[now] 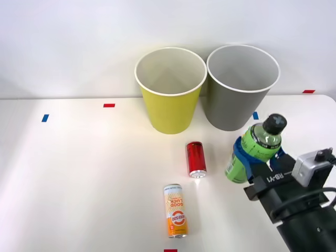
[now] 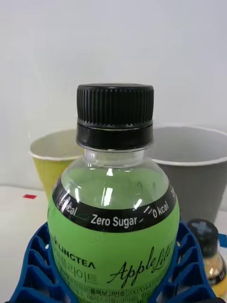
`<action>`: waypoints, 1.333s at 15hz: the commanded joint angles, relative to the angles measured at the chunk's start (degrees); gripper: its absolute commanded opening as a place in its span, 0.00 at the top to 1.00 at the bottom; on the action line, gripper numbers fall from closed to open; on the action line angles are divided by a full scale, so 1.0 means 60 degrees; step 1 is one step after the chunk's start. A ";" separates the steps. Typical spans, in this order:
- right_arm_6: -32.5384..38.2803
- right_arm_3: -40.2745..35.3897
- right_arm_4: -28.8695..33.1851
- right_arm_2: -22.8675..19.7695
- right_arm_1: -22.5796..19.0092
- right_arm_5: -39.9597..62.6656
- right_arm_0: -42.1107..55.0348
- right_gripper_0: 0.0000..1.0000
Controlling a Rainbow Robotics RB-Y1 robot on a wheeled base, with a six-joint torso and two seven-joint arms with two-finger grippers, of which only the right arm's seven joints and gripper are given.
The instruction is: Put cans in the gray bin, plastic bottles in the light green bin
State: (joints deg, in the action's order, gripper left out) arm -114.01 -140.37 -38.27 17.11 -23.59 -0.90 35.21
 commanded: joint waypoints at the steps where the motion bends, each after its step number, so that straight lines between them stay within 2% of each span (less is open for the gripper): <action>1: -0.0041 -0.0072 -0.0961 -0.0009 0.0093 0.0092 -0.1196 1.00; 6: 0.0091 -0.0043 -0.1445 -0.0419 0.0635 0.2069 -0.3876 1.00; 10: -0.0011 0.0792 -0.1489 -0.0478 0.0825 0.2230 -0.4814 1.00; 14: 0.0121 0.0953 -0.1430 -0.0551 0.1045 0.2523 -0.5619 1.00; 18: 0.0003 0.2975 -0.1386 -0.0830 0.1778 0.2729 -0.7641 1.00; 20: -0.0011 0.3575 -0.1342 -0.0859 0.1895 0.2714 -0.8271 1.00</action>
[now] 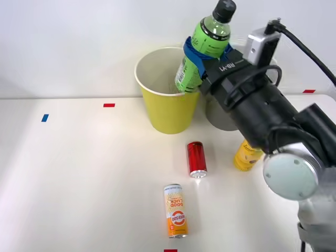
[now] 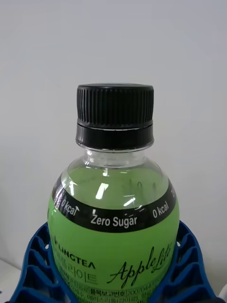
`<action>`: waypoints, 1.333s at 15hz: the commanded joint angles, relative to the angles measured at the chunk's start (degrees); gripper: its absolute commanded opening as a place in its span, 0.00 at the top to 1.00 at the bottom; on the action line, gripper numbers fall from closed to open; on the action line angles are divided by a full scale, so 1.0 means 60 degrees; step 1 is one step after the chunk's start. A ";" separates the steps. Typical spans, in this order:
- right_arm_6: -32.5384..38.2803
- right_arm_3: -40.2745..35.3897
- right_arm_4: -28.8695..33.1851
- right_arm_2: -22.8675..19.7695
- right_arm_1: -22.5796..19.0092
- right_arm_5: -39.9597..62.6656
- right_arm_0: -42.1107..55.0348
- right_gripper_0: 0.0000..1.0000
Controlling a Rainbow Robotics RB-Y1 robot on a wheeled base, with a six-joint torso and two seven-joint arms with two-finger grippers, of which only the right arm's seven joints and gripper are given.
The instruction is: Put cans in the gray bin, plastic bottles in the light green bin
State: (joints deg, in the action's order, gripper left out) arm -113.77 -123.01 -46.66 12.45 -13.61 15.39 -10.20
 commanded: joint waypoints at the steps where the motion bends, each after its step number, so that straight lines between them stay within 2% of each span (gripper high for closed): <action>1: -0.0022 0.1019 0.0057 -0.0083 0.0232 0.0014 -0.1112 1.00; 5: -0.0066 0.2484 0.0057 -0.0083 0.0320 -0.0001 -0.2342 1.00; 9: -0.0140 0.4432 0.0057 -0.0010 0.0730 -0.0103 -0.3763 1.00; 14: -0.0257 0.4696 0.0189 0.0005 0.0862 -0.0323 -0.3866 1.00; 15: -0.0286 0.4711 0.0291 0.0019 0.0862 -0.0323 -0.3866 0.94; 17: -0.0345 0.4696 0.0409 0.0019 0.0832 -0.0309 -0.3880 0.15; 18: -0.0374 0.4696 0.0482 0.0034 0.0832 -0.0309 -0.3866 0.00; 20: -0.0374 0.4696 0.0526 0.0107 0.0862 -0.0323 -0.3866 0.00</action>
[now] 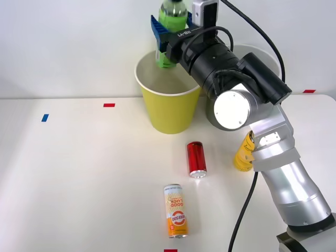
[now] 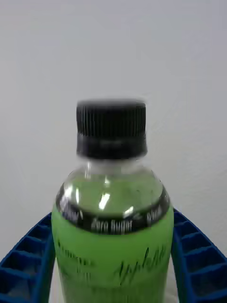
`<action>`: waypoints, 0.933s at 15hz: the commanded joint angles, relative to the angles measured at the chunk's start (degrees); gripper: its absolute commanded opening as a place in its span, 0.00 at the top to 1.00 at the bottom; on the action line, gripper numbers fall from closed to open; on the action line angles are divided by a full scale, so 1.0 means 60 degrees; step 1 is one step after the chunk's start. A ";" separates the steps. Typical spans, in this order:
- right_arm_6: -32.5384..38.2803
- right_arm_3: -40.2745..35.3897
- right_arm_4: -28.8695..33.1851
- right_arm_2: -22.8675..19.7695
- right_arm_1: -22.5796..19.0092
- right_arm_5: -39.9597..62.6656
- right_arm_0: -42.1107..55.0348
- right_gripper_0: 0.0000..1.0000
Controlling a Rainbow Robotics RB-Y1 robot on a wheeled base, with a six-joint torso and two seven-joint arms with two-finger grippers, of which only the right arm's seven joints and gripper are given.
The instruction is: Put cans in the gray bin, plastic bottles in the light green bin
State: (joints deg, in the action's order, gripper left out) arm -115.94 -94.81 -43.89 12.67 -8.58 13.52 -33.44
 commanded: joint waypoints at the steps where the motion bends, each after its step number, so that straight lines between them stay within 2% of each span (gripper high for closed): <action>1: -0.0013 0.0010 0.0064 0.0100 0.0054 0.0003 0.0006 0.00; 7: -0.0218 -0.0312 0.0078 0.0115 0.0127 -0.0407 0.0724 0.00; 14: -0.0614 -0.3461 0.0108 0.0027 0.0332 -0.0407 0.3976 0.00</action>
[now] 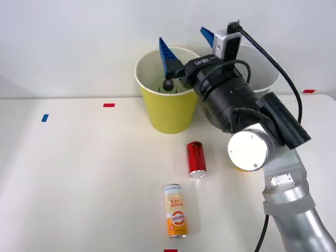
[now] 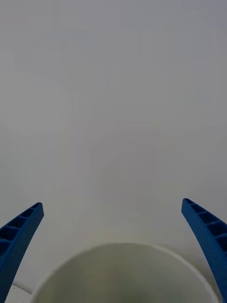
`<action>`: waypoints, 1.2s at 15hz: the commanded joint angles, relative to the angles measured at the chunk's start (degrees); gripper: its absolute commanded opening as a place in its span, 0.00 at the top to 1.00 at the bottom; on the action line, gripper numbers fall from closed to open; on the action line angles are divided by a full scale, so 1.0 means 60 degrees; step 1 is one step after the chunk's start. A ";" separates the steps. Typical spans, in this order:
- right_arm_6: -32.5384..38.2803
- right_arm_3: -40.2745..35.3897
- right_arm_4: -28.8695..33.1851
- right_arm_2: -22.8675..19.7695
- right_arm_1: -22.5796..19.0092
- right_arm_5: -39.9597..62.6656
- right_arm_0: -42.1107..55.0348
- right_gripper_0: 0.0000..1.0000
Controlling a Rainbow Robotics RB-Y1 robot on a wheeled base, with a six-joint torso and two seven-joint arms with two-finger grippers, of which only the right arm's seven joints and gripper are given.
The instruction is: Put cans in the gray bin, plastic bottles in the light green bin
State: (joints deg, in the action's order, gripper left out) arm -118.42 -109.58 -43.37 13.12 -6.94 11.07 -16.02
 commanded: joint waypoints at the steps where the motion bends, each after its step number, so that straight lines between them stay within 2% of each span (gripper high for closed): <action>1: -0.0258 -0.1394 0.0021 -0.0049 0.0059 0.0000 0.1527 0.00; 5: -0.0581 -0.3123 0.0050 -0.0019 0.0176 -0.0029 0.3417 0.00; 9: -0.0668 -0.4924 0.0036 0.0054 -0.0117 -0.0410 0.5819 0.00; 13: -0.0698 -0.5232 0.0036 0.0171 -0.0674 -0.2314 0.7972 0.00; 18: -0.0698 -0.5232 0.0226 -0.0049 -0.0893 -0.3589 0.9452 0.00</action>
State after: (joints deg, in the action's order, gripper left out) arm -122.62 -140.98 -42.56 13.56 -12.27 -9.79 39.50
